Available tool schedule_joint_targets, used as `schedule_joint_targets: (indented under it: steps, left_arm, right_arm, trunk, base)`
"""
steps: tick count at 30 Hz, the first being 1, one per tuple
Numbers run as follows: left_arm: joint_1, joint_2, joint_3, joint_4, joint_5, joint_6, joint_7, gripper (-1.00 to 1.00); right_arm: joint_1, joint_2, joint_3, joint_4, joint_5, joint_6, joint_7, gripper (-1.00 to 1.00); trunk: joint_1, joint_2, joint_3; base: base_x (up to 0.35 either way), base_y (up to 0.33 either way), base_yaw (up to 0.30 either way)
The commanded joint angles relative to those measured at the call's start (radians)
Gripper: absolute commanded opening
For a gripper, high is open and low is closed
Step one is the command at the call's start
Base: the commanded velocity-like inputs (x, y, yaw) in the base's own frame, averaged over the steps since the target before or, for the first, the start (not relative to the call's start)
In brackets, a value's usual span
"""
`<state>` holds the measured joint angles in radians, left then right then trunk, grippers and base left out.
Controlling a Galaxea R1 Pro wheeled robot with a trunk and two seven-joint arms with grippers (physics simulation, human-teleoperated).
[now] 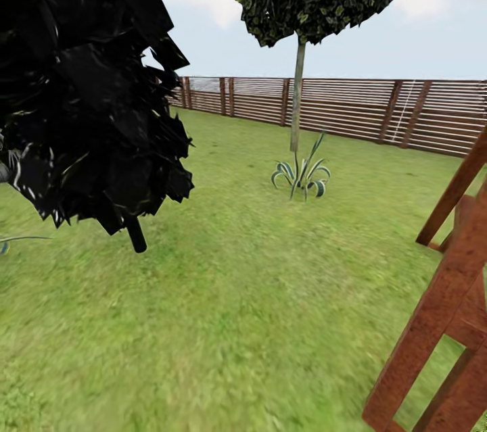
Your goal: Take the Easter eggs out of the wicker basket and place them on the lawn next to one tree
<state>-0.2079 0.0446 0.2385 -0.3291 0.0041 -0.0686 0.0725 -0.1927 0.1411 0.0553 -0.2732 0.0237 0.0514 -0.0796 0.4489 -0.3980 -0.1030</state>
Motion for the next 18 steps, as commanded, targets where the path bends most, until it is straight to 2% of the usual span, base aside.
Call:
schedule_joint_targets:
  steps: [1,18]
  left_arm:
    - [-0.001,0.0,0.001,0.001,0.0,-0.003,0.001,1.0]
    - [-0.001,0.0,0.001,0.001,-0.001,-0.003,0.001,1.0]
  right_arm:
    - [-0.001,0.0,0.006,-0.001,0.002,0.005,-0.006,1.0]
    - [-0.001,0.0,0.006,-0.001,0.002,0.005,-0.006,1.0]
  trunk:
    - [0.001,-0.002,-0.003]
    - [0.001,-0.002,-0.019]
  base:
    - [0.3,0.201,-0.224]
    - [0.3,0.201,-0.223]
